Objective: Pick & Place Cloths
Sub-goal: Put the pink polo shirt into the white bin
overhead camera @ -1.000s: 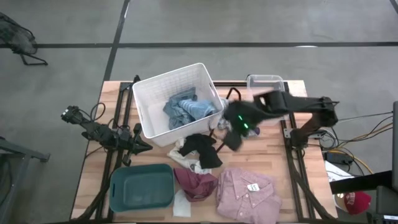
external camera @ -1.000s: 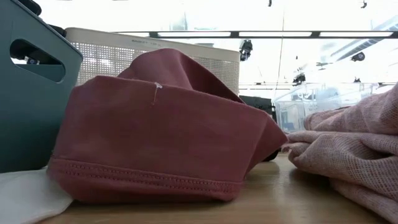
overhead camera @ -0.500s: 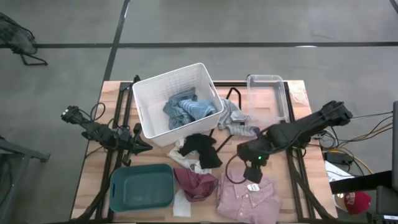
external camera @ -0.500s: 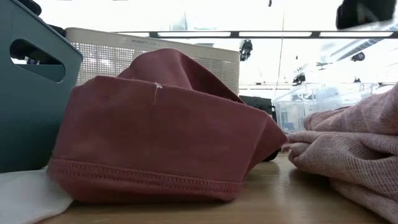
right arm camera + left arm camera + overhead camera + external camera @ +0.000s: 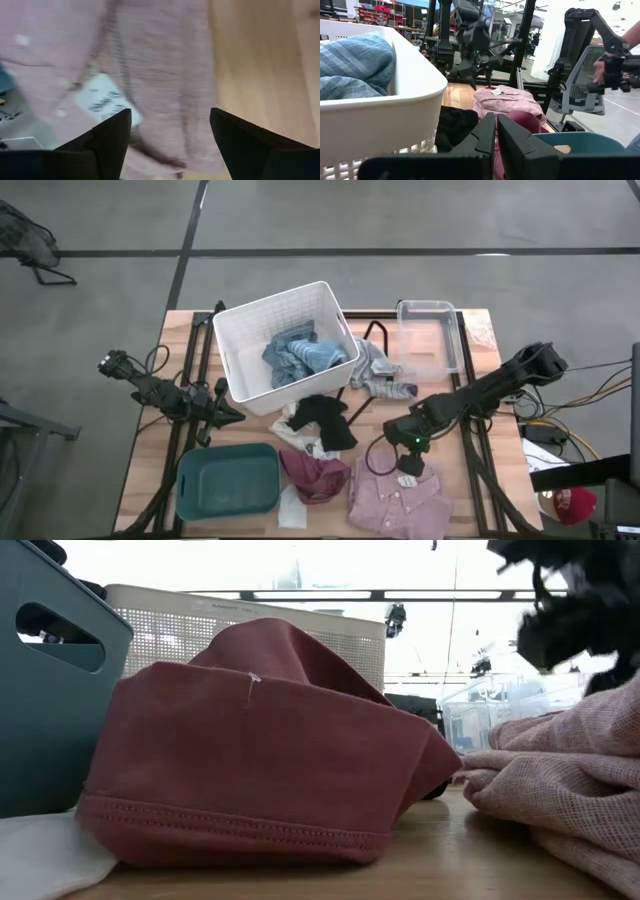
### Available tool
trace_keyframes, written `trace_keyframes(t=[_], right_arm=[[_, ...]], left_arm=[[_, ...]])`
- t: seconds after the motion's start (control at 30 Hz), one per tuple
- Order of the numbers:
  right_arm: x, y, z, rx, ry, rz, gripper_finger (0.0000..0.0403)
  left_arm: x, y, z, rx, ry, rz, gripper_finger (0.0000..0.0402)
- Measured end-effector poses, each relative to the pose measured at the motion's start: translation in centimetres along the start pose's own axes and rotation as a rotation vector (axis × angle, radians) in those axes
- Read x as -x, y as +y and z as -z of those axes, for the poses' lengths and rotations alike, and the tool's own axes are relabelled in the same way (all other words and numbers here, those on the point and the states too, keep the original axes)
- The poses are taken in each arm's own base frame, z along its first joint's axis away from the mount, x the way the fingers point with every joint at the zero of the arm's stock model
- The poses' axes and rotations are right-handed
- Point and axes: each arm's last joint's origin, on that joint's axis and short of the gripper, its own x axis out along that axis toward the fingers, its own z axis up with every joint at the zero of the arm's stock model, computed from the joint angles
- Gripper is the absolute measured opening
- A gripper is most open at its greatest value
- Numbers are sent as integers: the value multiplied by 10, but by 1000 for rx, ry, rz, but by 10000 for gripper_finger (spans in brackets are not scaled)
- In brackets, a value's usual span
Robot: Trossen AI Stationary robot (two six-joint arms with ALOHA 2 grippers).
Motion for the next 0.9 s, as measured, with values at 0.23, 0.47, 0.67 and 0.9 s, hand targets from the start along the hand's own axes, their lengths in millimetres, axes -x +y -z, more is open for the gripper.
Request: trace_keyframes(t=[0.23, 0.47, 0.67, 0.9], right_arm=[[-13, -12, 0, 8, -22, -20, 278], [-27, -27, 2, -23, -44, -44, 284], [-33, -29, 0, 6, -98, -108, 286], [-43, -43, 4, -17, -128, -109, 249]], left_arm=[[0, 0, 0, 0, 0, 0, 23], [0, 0, 0, 0, 0, 0, 23], [0, 0, 0, 0, 0, 0, 23], [0, 0, 0, 0, 0, 0, 23]])
